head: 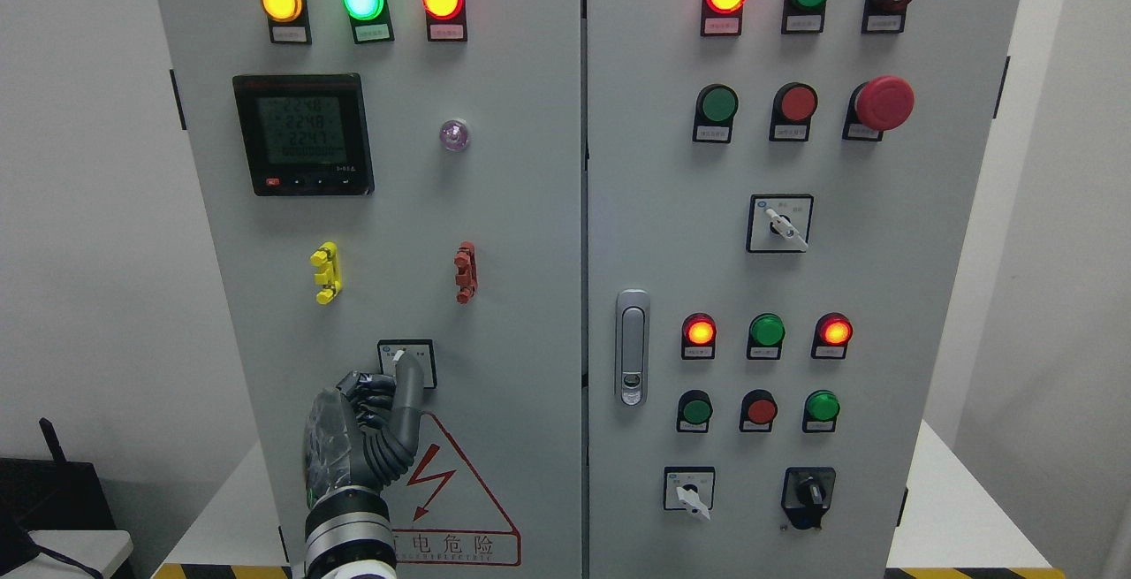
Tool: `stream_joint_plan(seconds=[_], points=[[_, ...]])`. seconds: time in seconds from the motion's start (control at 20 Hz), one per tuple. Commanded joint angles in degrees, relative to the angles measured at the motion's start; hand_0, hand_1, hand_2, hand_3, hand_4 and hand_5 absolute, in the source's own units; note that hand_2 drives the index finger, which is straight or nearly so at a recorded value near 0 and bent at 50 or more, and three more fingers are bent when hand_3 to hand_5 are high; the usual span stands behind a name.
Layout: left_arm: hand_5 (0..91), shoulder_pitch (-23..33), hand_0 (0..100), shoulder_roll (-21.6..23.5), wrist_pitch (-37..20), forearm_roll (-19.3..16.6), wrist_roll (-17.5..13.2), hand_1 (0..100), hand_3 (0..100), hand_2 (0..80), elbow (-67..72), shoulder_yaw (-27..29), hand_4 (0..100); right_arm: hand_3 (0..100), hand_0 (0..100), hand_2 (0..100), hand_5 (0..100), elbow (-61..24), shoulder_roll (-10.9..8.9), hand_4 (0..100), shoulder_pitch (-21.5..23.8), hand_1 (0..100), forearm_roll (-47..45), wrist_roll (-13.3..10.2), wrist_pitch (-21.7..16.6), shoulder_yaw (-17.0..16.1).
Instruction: Turn on light switch 1
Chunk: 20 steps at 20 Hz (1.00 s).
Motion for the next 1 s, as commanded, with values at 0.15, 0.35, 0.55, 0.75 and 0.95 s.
stream_joint_plan(seconds=[0.15,0.35,0.55,0.75,0.95], points=[[85.9,-0.1,53,0.0,0.0,0.2,-0.3,27,79,43.8,0.0,0.0,86,0,12,0,0,0.0,0.0,0,0.0,39,-1.1,0.0,0.0,0.0],[85.9,-0.1,55,0.0,0.0,0.2,-0.3,26,80,44.0,0.0,0.0,87,0,12,0,0,0.0,0.0,0,0.0,39,-1.1,0.0,0.0,0.0],[86.0,-0.1,60,0.0,-0.1,0.2,-0.3,23,80,43.3,0.0,0.0,87,0,12,0,0,0.0,0.0,0,0.0,39,-1.0,0.0,0.0,0.0],[86.1,-0.1,65,0.0,-0.1,0.2,-0.3,18,80,42.5,0.0,0.0,87,0,12,0,0,0.0,0.0,0,0.0,39,-1.0,0.0,0.0,0.0],[86.2,-0.1,69,0.0,-0.1,0.2,-0.3,14,81,42.4,0.0,0.0,87,0,12,0,0,0.0,0.0,0,0.0,39,-1.0,0.0,0.0,0.0]])
